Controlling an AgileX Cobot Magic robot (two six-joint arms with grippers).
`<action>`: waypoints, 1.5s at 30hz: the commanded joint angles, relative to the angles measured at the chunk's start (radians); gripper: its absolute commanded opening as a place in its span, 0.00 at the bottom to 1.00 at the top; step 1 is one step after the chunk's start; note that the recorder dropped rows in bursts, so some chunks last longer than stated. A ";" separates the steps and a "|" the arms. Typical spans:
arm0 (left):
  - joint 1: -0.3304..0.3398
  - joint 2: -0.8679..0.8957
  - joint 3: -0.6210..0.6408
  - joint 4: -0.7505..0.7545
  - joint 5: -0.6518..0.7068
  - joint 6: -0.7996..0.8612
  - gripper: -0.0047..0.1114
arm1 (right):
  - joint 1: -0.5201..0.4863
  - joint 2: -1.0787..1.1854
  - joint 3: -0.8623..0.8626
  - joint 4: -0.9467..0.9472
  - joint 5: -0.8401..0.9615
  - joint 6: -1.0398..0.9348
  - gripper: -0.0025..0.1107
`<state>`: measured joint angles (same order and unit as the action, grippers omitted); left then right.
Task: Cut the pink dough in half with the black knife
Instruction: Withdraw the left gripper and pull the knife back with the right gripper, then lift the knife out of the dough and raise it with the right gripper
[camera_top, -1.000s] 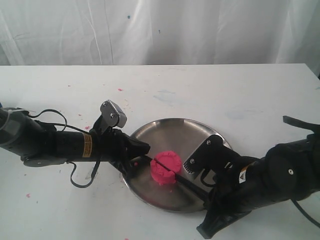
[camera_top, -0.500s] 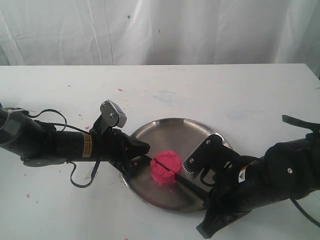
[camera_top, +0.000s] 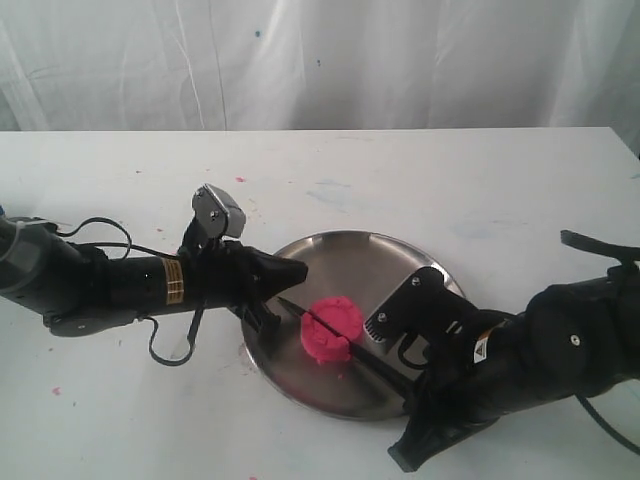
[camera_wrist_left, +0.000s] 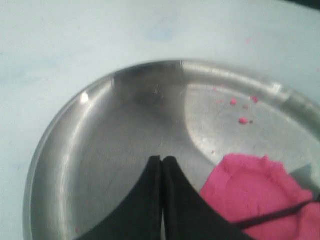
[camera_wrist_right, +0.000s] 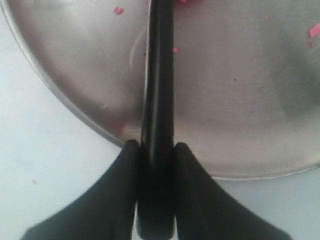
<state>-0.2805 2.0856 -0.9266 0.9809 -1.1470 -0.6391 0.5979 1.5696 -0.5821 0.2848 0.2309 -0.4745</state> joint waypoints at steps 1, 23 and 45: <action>0.001 -0.004 0.006 -0.036 -0.074 0.019 0.04 | 0.000 0.017 -0.005 0.002 0.010 0.008 0.02; 0.001 -0.901 0.346 0.202 0.890 0.143 0.04 | 0.000 0.017 -0.105 0.029 0.204 0.029 0.02; 0.001 -1.219 0.564 0.164 0.974 0.139 0.04 | 0.000 0.017 -0.155 0.084 0.277 0.033 0.02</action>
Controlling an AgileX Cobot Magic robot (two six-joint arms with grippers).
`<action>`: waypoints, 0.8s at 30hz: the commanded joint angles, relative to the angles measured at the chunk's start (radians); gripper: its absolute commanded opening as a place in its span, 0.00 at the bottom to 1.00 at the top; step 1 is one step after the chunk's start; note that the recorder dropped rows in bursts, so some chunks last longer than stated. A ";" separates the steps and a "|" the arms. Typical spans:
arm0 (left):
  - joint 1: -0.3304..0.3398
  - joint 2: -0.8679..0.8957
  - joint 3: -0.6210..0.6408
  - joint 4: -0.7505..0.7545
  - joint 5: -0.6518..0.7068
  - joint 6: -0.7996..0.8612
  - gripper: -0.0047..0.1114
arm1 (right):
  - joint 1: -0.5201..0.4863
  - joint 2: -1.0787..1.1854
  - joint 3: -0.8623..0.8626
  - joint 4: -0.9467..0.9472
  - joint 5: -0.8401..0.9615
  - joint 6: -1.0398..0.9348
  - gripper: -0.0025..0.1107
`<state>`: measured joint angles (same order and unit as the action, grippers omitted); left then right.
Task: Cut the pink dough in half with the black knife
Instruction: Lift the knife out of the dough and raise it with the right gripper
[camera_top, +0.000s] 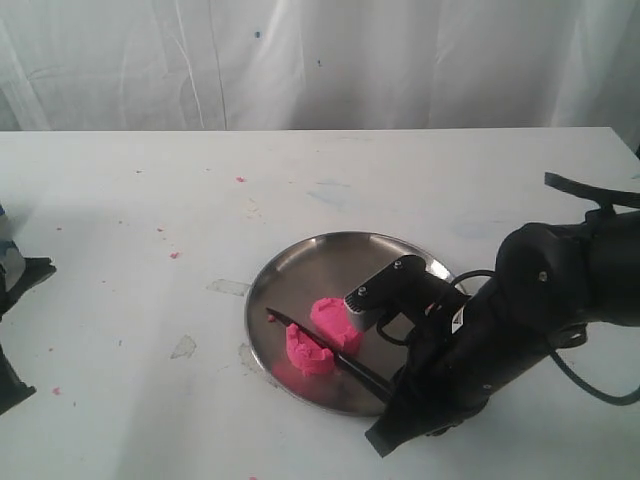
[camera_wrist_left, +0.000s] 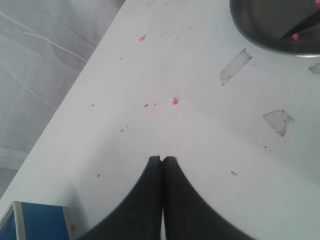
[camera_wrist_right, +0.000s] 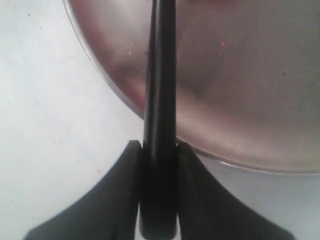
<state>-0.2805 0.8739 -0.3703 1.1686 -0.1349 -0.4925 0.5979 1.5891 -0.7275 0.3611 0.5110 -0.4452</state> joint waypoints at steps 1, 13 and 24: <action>0.001 -0.008 0.007 -0.047 -0.042 -0.008 0.04 | 0.000 -0.002 -0.010 0.008 -0.008 0.003 0.02; 0.001 -0.008 0.007 -0.053 -0.030 -0.009 0.04 | 0.000 -0.002 -0.010 -0.015 -0.034 0.006 0.02; 0.001 -0.008 0.007 -0.058 -0.030 -0.060 0.04 | 0.000 -0.002 -0.010 -0.328 -0.045 0.324 0.02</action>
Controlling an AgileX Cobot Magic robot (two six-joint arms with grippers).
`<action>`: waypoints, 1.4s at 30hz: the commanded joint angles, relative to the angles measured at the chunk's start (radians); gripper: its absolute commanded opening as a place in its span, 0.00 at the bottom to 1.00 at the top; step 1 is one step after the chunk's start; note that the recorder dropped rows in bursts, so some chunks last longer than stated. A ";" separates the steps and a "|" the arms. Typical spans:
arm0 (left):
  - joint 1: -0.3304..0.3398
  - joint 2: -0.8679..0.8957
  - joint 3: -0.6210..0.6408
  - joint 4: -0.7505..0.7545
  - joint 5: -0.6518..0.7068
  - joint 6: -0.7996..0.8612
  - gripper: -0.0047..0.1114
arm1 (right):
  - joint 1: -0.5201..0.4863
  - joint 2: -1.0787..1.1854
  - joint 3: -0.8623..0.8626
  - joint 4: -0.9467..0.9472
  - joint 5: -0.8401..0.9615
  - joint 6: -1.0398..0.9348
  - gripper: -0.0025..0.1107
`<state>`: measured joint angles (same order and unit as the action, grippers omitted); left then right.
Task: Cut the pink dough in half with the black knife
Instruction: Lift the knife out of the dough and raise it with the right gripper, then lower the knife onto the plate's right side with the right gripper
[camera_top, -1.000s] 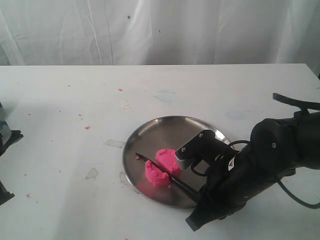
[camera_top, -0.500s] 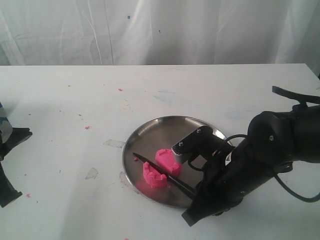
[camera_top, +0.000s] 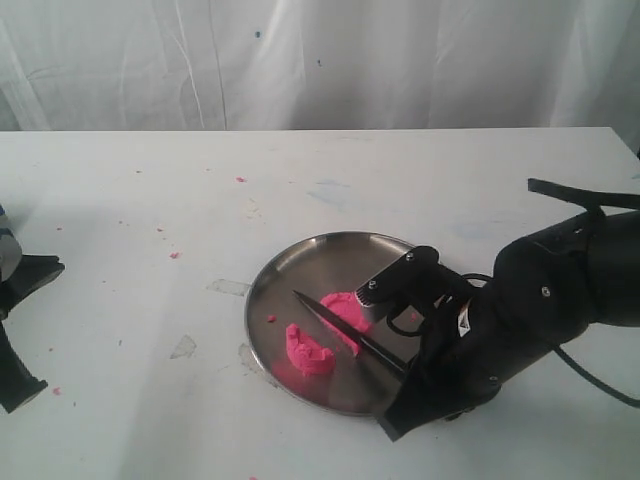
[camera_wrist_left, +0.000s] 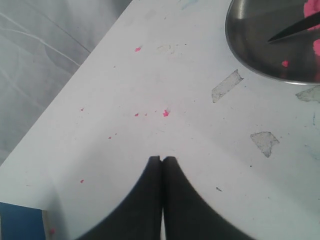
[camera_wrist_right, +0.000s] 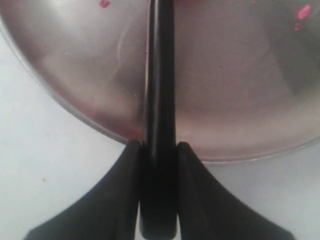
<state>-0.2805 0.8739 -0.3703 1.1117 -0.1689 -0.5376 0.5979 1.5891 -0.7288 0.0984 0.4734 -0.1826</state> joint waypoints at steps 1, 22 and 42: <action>0.001 -0.008 0.007 -0.001 0.004 -0.015 0.04 | 0.000 -0.002 -0.008 -0.070 -0.007 0.061 0.02; 0.001 -0.008 0.007 -0.003 0.004 -0.015 0.04 | 0.000 -0.182 -0.041 -0.058 -0.019 0.082 0.02; 0.001 -0.008 0.007 -0.003 0.004 -0.048 0.04 | -0.002 -0.260 -0.039 -0.778 0.023 0.641 0.02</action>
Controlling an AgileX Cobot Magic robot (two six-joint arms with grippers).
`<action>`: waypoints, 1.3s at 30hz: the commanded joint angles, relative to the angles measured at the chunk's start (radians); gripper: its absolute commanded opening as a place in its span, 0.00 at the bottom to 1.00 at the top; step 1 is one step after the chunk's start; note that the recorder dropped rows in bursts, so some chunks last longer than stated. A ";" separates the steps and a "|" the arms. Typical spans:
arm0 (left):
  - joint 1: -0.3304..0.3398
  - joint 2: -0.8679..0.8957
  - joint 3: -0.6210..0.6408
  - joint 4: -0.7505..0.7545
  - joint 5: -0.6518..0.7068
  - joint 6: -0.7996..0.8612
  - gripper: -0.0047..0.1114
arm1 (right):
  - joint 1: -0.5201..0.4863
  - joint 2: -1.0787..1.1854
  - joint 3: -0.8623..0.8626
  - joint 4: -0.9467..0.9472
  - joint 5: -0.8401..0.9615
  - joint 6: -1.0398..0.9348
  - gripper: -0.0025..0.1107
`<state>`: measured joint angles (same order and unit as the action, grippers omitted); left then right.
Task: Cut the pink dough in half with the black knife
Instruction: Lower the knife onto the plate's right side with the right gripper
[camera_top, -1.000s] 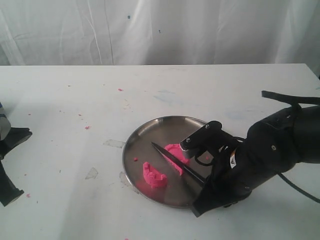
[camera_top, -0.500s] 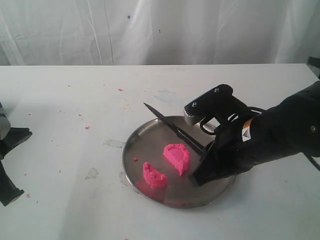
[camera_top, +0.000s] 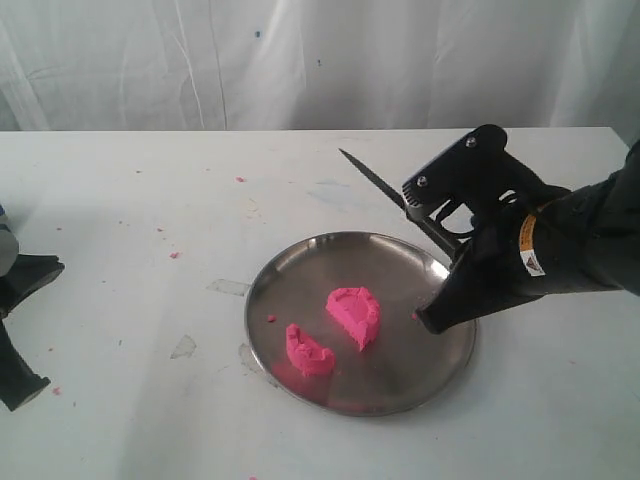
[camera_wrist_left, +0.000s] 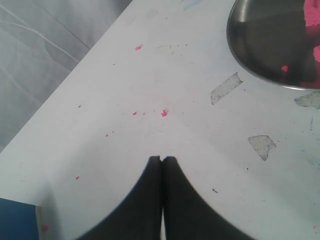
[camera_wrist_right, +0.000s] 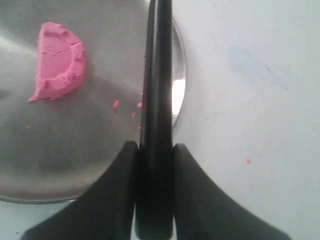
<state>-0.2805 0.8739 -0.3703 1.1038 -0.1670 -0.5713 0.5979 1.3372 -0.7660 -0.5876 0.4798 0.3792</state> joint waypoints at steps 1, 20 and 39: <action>0.001 -0.008 0.007 0.004 0.003 -0.022 0.04 | -0.004 -0.008 -0.002 -0.098 0.020 0.081 0.02; 0.001 -0.008 0.007 0.004 0.003 -0.036 0.04 | -0.149 0.212 -0.002 0.240 -0.083 -0.115 0.02; 0.001 -0.008 0.007 0.004 0.003 -0.036 0.04 | -0.147 0.275 -0.002 0.413 -0.123 -0.273 0.02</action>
<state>-0.2805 0.8739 -0.3703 1.1038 -0.1670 -0.5966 0.4585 1.6105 -0.7660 -0.1789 0.3719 0.1179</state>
